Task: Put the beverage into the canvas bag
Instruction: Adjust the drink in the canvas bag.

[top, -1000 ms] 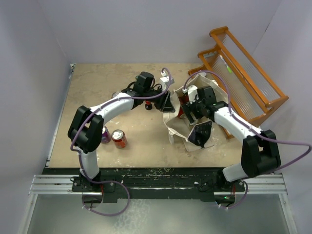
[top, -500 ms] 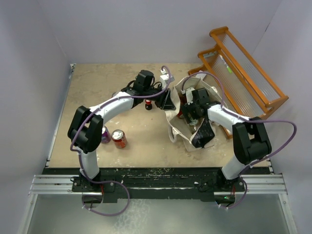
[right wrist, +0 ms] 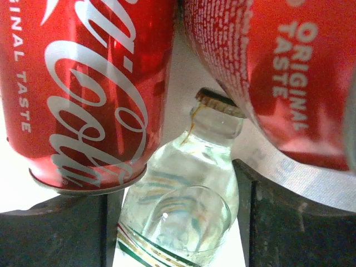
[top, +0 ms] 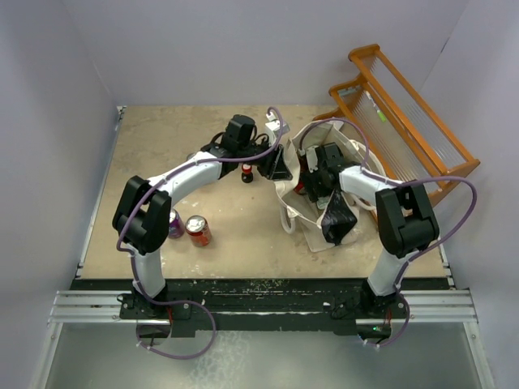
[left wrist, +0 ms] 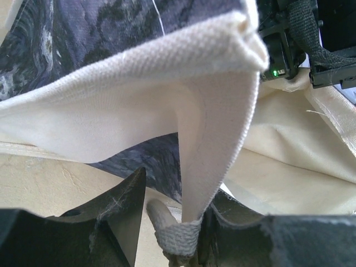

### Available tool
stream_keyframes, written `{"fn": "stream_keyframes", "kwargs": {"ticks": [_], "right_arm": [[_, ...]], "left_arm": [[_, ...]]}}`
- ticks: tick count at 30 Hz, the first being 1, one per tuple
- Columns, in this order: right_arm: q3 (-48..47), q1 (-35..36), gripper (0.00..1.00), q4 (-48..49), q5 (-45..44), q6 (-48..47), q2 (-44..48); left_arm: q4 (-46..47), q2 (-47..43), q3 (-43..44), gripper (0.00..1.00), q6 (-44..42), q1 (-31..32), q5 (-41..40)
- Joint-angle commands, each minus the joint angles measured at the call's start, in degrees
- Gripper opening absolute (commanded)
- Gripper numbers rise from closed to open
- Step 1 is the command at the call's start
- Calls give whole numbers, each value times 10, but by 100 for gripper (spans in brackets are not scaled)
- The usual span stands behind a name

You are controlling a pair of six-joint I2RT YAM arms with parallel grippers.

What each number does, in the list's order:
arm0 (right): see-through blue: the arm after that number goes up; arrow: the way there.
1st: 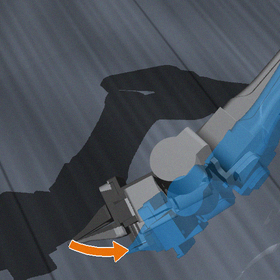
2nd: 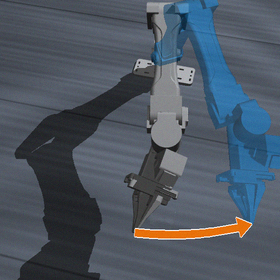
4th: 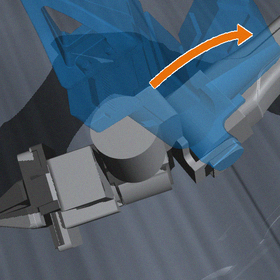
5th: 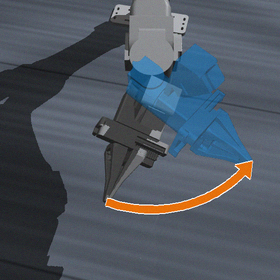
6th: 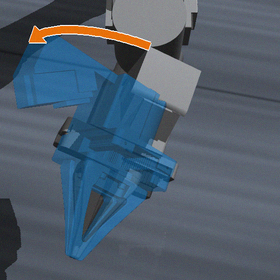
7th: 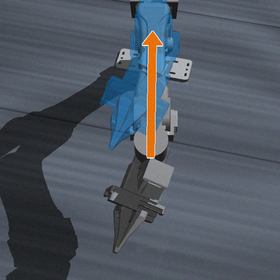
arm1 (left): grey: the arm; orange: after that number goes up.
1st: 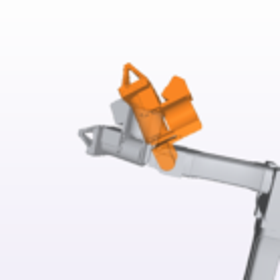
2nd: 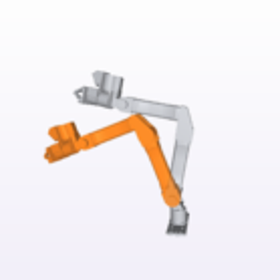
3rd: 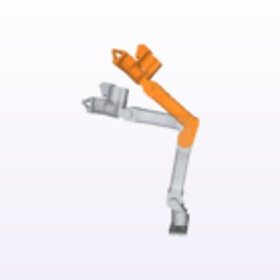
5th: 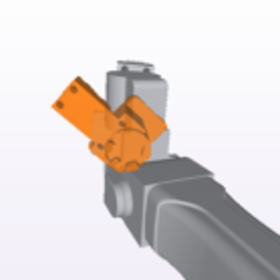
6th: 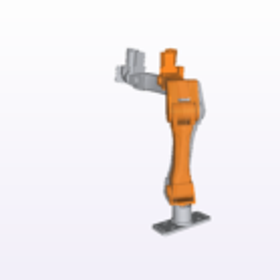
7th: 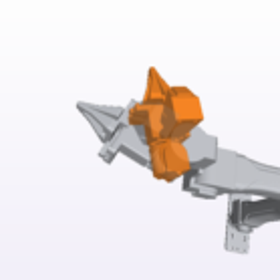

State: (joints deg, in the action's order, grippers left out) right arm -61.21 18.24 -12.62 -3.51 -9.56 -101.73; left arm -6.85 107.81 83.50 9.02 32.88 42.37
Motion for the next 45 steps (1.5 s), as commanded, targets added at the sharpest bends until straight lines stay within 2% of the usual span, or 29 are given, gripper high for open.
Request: {"fn": "stream_keyframes", "kwargs": {"ticks": [1,12,15,25,35,45], "right_arm": [[-4,-22,58,-60,8,19,-32],[-50,-22,10,-64,31,9,84],[-50,-22,0,-55,31,2,119],[5,-23,0,10,59,-22,223],[30,-22,0,58,65,-38,229],[130,-22,0,234,45,-99,232]], "left_arm": [[9,14,20,42,-17,-14,-52],[-2,20,44,41,-9,-14,-81],[-6,21,50,41,2,-13,-92],[-13,26,72,43,16,-13,-101],[-6,31,81,43,19,-13,-102],[-4,34,83,43,13,-13,-97]]}}
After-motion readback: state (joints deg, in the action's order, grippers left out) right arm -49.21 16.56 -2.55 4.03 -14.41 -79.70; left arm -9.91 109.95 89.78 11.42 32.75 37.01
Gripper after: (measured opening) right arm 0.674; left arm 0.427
